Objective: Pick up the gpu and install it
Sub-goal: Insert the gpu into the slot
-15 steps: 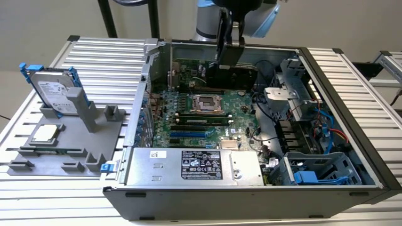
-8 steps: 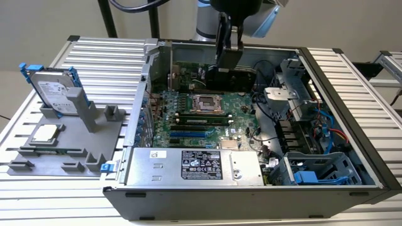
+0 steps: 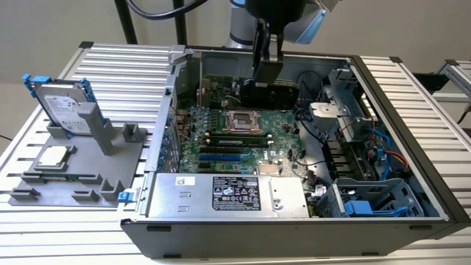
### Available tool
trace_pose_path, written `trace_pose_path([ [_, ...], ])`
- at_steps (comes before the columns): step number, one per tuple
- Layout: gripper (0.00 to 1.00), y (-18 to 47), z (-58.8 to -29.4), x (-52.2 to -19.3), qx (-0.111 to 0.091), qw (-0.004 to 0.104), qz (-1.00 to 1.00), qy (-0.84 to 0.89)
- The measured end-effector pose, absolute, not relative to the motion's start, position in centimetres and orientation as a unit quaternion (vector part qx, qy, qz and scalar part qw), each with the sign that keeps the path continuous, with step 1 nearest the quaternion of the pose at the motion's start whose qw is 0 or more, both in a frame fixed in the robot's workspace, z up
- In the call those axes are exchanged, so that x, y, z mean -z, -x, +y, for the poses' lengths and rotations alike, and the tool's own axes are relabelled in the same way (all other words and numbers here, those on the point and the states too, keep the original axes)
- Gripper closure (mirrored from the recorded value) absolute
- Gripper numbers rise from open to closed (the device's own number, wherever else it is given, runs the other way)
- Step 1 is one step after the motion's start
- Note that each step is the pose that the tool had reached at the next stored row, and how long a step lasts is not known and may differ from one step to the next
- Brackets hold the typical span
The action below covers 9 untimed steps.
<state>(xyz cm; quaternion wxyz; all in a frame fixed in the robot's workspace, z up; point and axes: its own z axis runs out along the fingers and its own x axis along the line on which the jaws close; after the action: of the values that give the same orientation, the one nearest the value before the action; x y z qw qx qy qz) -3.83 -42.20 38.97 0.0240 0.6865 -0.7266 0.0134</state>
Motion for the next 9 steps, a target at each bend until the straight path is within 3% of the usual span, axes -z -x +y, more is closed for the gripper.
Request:
trace_pose_path([
  [9,1.00,3.83,-42.00,-38.39,-0.015,0.026,-0.727,-0.686],
])
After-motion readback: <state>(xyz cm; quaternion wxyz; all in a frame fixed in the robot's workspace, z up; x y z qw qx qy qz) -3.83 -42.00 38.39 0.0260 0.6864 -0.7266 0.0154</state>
